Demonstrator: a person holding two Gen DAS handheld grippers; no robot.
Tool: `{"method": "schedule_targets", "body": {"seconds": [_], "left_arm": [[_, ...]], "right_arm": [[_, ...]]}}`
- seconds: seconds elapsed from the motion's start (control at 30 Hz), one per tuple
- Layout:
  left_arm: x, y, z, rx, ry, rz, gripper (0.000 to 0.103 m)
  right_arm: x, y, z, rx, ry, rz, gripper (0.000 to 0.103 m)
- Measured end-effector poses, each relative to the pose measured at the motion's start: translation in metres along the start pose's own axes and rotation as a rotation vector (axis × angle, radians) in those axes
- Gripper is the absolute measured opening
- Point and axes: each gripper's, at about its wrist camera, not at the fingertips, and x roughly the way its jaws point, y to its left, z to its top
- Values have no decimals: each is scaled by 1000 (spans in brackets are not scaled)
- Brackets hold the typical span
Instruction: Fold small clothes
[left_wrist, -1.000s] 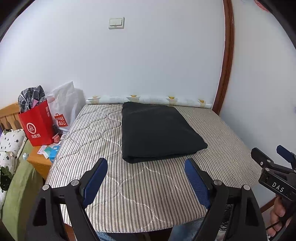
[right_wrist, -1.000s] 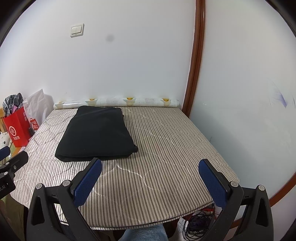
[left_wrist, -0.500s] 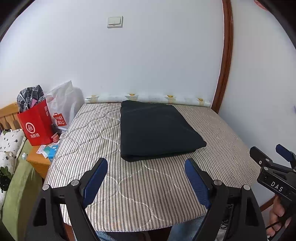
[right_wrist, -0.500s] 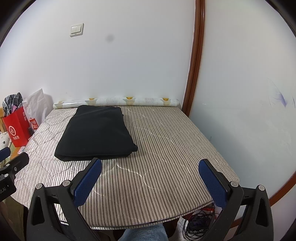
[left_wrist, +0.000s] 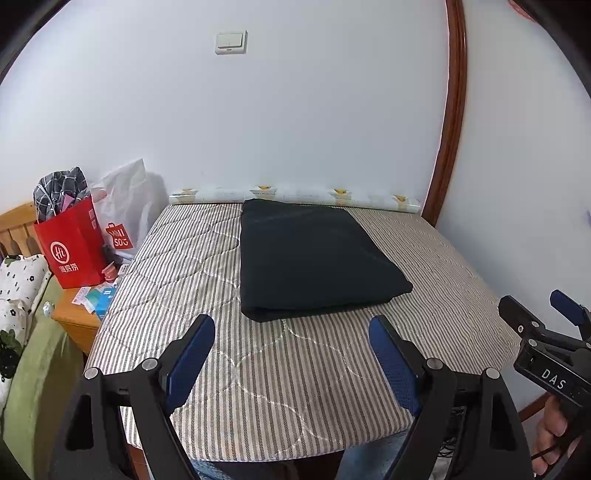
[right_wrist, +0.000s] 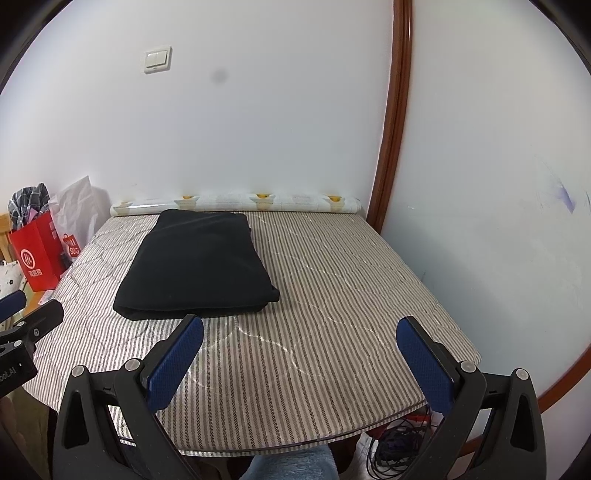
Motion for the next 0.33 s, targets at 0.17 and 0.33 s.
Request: {"method": "schedule_targets", "body": {"seconds": [0.17, 0.33], "left_arm": [[1, 5, 2, -7, 1, -7, 84], [3, 10, 6, -15, -5, -7, 84]], "right_arm": [[-5, 5, 4, -6, -15, 10, 103], [-4, 13, 9, -26, -23, 24, 103]]}}
